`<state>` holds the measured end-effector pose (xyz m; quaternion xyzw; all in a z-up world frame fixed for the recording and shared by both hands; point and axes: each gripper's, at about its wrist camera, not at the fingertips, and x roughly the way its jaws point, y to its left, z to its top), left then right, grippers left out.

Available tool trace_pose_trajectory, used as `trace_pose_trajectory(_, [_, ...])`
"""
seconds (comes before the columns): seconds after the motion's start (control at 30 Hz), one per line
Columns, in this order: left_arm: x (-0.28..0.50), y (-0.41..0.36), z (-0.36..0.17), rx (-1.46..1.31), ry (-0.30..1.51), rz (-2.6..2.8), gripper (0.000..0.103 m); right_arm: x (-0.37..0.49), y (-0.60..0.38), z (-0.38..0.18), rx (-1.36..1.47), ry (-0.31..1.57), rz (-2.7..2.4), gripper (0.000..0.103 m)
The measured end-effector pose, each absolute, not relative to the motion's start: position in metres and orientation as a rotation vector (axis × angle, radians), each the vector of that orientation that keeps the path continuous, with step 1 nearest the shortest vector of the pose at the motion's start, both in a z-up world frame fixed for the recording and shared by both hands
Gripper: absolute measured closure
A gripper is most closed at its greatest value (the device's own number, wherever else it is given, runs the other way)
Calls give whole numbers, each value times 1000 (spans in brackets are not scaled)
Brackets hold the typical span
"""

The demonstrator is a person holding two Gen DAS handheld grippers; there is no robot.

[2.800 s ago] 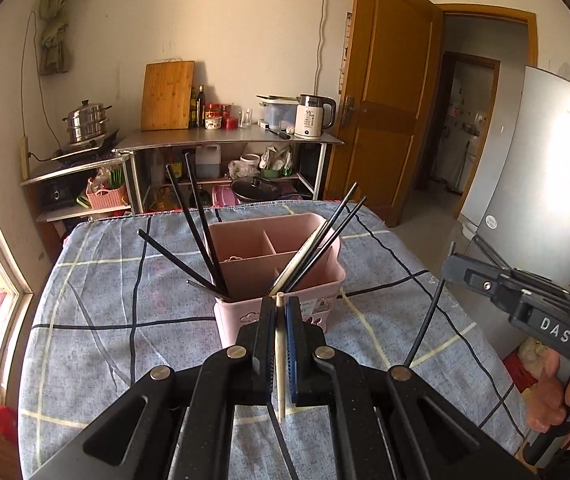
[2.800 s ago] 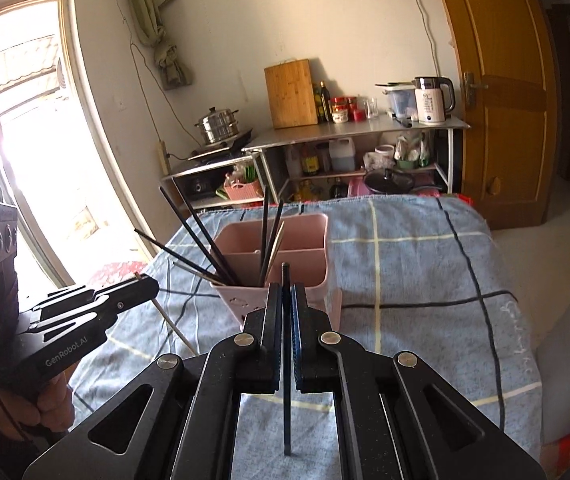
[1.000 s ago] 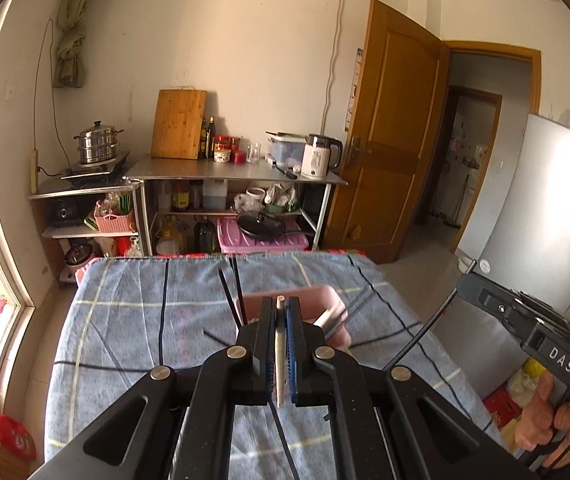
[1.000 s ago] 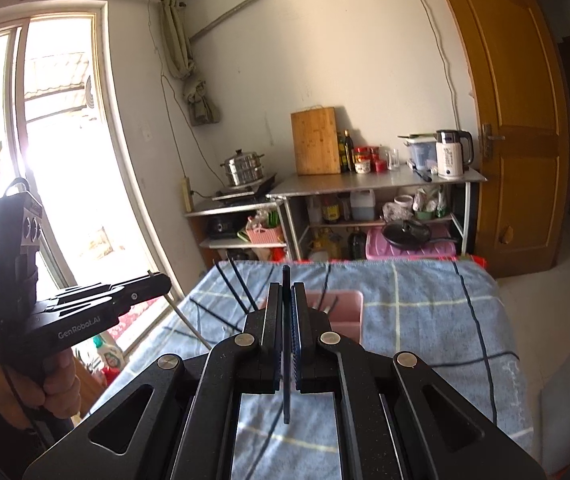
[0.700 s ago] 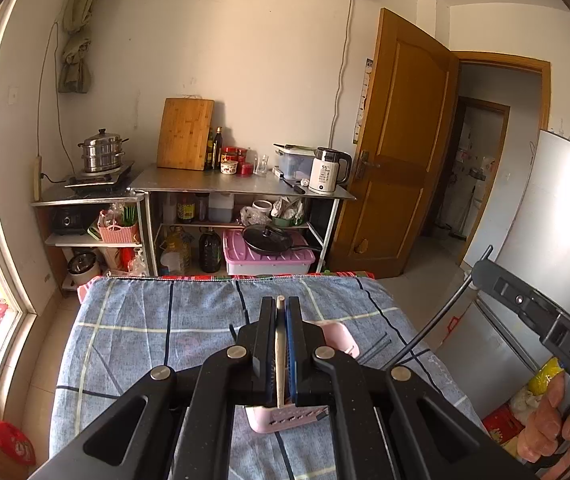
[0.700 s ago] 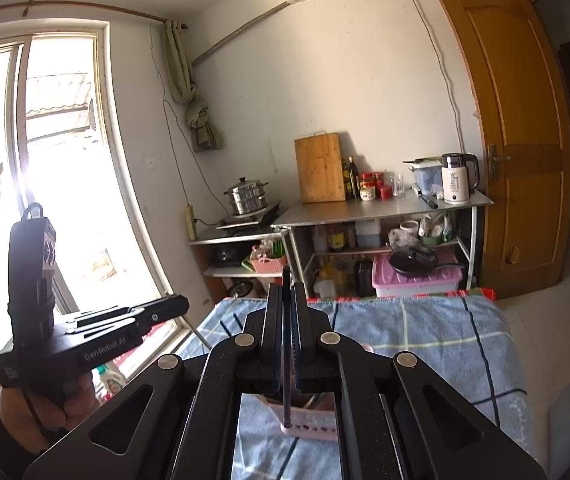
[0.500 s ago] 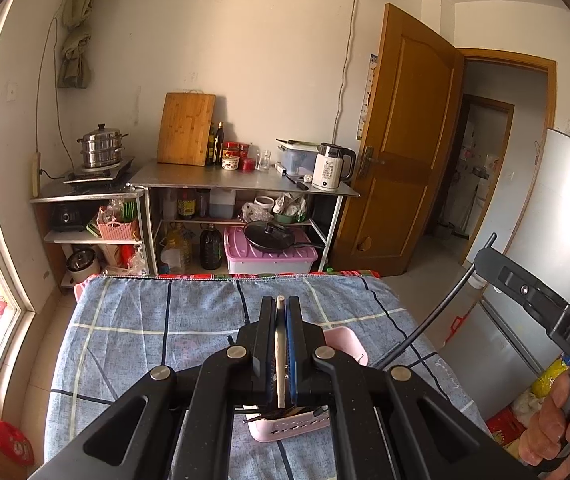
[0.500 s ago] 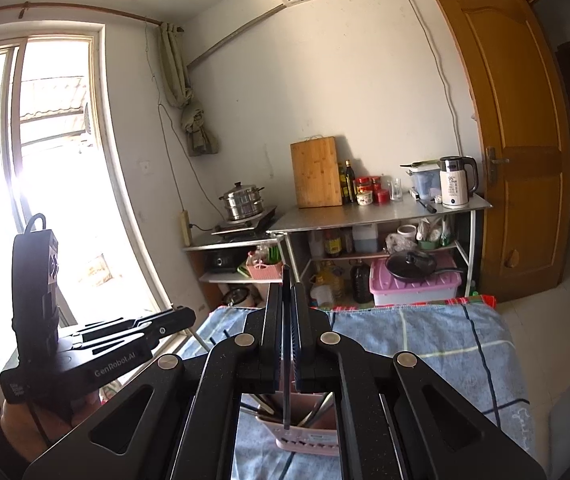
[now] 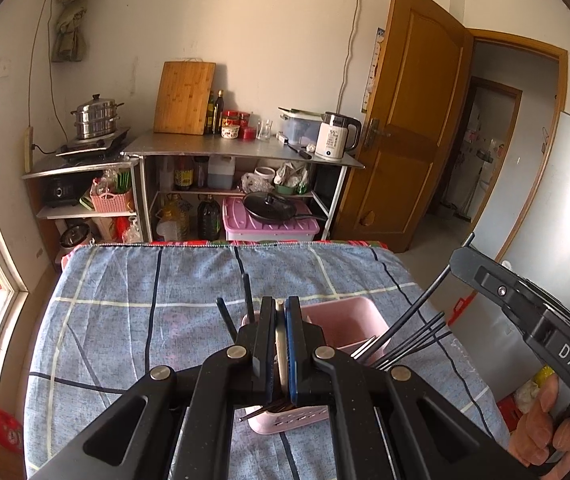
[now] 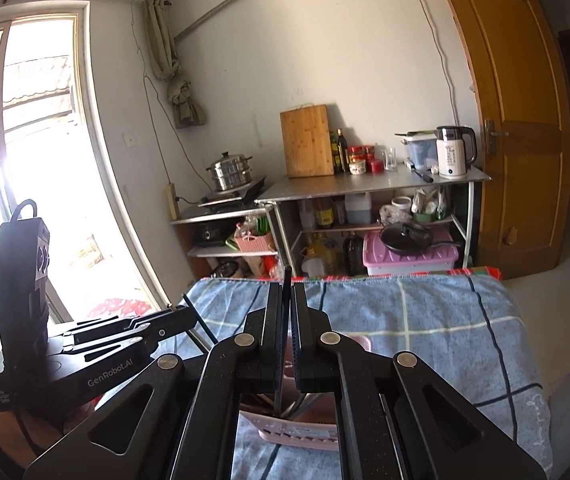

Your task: Organize utensils

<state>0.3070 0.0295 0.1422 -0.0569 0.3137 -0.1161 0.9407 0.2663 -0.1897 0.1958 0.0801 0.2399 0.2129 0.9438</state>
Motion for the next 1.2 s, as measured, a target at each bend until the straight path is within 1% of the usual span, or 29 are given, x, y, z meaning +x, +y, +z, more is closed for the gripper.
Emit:
trace_pose_trajectory(0.27, [313, 25, 122, -99, 684, -257, 98, 273, -185, 176, 146, 562, 455, 99])
trace_pose_trajectory(0.4, [311, 23, 123, -80, 682, -259, 98, 273, -185, 174, 135, 571, 447, 99])
trace_pose_trajectory(0.5, [306, 23, 126, -73, 673, -248, 95, 271, -189, 176, 138, 569, 443, 98])
trace_pose_trajectory(0.63, [292, 25, 132, -62, 650, -233, 94, 263, -194, 181, 142, 552, 439, 93])
trace_pose_trajectory(0.9, [252, 32, 139, -84, 604, -225, 93, 233, -205, 189, 129, 521, 438, 91])
trace_pose_trajectory(1.03, [225, 30, 137, -94, 584, -227, 92, 210, -208, 187, 117, 511, 436, 82])
trace_pose_trajectory(1.2, [187, 25, 129, -105, 565, -226, 92, 180, -211, 174, 100, 514, 426, 80])
